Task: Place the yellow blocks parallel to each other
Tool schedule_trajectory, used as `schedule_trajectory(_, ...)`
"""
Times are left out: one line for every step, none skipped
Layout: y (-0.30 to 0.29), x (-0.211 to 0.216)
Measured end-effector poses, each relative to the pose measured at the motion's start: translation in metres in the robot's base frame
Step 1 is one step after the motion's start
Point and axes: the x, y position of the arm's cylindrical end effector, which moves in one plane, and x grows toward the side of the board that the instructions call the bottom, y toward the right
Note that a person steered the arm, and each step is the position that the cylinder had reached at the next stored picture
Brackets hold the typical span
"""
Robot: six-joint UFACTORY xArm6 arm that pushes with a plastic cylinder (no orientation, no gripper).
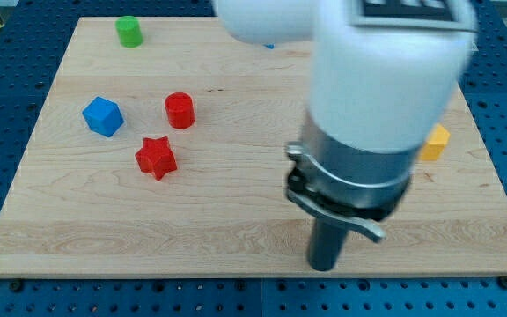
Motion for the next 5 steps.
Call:
schedule_trajectory(0.010, 0.000)
schedule_trajectory(0.029, 0.000)
schedule_trajectory(0.068, 0.000)
schedule_trajectory(0.129, -0.001)
schedule_trajectory(0.149, -0.009)
